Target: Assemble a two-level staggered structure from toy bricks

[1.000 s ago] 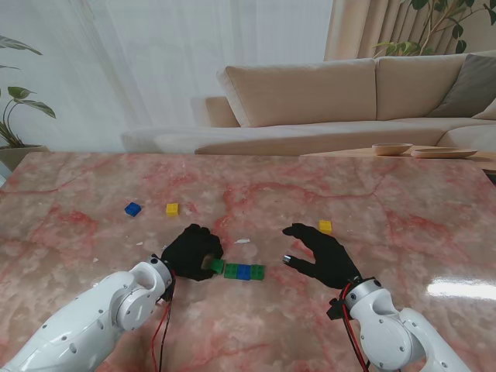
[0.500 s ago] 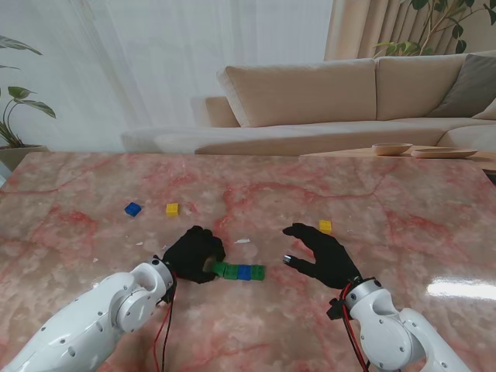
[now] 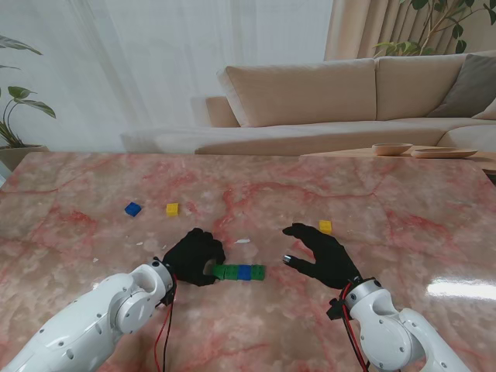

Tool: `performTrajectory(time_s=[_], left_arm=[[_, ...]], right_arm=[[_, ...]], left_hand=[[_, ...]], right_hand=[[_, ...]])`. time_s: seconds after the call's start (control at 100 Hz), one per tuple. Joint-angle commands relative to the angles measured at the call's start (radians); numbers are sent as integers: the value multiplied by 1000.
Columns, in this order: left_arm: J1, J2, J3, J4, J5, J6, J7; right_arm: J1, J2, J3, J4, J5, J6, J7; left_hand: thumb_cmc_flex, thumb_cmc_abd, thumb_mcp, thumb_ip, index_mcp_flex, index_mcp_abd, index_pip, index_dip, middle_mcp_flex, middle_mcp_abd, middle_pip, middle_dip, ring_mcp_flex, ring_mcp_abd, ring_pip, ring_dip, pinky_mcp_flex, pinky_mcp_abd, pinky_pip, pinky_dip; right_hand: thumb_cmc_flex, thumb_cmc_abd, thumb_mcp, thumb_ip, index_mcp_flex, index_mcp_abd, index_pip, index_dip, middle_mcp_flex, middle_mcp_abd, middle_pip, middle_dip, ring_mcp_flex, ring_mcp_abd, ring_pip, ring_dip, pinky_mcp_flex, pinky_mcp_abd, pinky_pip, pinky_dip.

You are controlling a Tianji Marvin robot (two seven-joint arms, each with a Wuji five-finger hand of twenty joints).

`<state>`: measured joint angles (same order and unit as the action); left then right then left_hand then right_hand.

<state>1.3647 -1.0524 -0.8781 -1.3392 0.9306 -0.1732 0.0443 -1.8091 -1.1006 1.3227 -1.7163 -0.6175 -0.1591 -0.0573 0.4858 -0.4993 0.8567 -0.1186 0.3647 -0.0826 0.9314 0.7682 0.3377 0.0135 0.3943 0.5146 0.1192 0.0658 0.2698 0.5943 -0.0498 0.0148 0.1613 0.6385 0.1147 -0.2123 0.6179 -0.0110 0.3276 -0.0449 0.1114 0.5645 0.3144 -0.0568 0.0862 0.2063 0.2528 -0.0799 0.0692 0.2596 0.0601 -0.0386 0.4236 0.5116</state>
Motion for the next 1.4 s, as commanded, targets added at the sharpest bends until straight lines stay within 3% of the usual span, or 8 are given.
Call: performTrajectory(time_s=[0.0, 0.41, 0.7, 1.01, 1.11, 1.28, 1.39], left_arm=[[7, 1, 2, -1, 2, 2, -1], [6, 1, 2, -1, 0, 8, -6], [16, -2, -13, -7, -10, -1, 3], [42, -7, -55, -33, -27, -22, 11], [61, -13, -82, -50, -52, -19, 17], [105, -30, -135, -92, -127, -3, 33], [136, -38, -172, -129, -168, 8, 36]], right_arm=[[-6, -2, -2, 7, 4, 1, 11], [-9, -2, 0, 5, 3, 2, 12], [-8, -1, 0, 4, 0, 2, 14], [-9, -1, 0, 2, -3, 7, 13], [-7, -1, 0, 2, -5, 10, 13], [-3, -1, 2, 1, -9, 16, 14], [2, 0, 6, 0, -12, 22, 20]], left_hand=[[-32, -12, -25, 19, -23, -7, -6, 16, -22, -12, -4, 0, -3, 9, 16, 2, -17, 0, -4, -10], [-34, -15, -55, 18, -96, 35, -70, -9, -52, -9, -12, -2, -15, 9, 10, 3, -15, -1, -10, -23], [-61, -40, -108, 4, -216, 93, -206, -119, -128, -7, -22, -13, -47, 8, -9, -3, -10, -3, -30, -65], [-75, -43, -151, 1, -178, 133, -332, -265, -139, -7, -61, -46, -52, 4, -42, -11, -7, -3, -38, -107], [-76, -37, -159, 2, -161, 147, -380, -330, -137, -4, -73, -63, -48, -1, -42, -18, -1, -26, -50, -132], [-84, 1, -222, 11, -102, 159, -512, -479, -135, -12, -124, -146, -31, -28, -97, -107, 2, -58, -33, -135], [-80, 33, -275, 21, -80, 149, -563, -515, -130, -19, -116, -179, -29, -54, -129, -161, 3, -71, -26, -122]], right_hand=[[-13, 11, 7, -1, -25, -23, -19, 12, -32, -3, -11, 1, -21, -29, -9, 9, -7, -14, -10, 0], [-14, 11, 6, -2, -24, -25, -18, 12, -33, -3, -11, 0, -21, -30, -9, 9, -7, -14, -10, 0], [-14, 11, 7, -2, -25, -25, -19, 12, -33, -3, -11, 0, -22, -31, -9, 9, -8, -14, -10, 0], [-15, 11, 7, -2, -25, -24, -19, 12, -35, -3, -12, 0, -22, -31, -9, 9, -9, -15, -10, -1], [-14, 11, 7, -2, -25, -24, -19, 12, -35, -2, -11, 0, -21, -30, -9, 9, -10, -16, -11, -1], [-14, 11, 8, -2, -27, -21, -20, 12, -33, -2, -10, 0, -18, -29, -8, 9, -9, -15, -11, -1], [-14, 10, 9, -2, -29, -18, -20, 12, -33, -3, -10, 0, -15, -28, -7, 10, -7, -14, -10, -1]])
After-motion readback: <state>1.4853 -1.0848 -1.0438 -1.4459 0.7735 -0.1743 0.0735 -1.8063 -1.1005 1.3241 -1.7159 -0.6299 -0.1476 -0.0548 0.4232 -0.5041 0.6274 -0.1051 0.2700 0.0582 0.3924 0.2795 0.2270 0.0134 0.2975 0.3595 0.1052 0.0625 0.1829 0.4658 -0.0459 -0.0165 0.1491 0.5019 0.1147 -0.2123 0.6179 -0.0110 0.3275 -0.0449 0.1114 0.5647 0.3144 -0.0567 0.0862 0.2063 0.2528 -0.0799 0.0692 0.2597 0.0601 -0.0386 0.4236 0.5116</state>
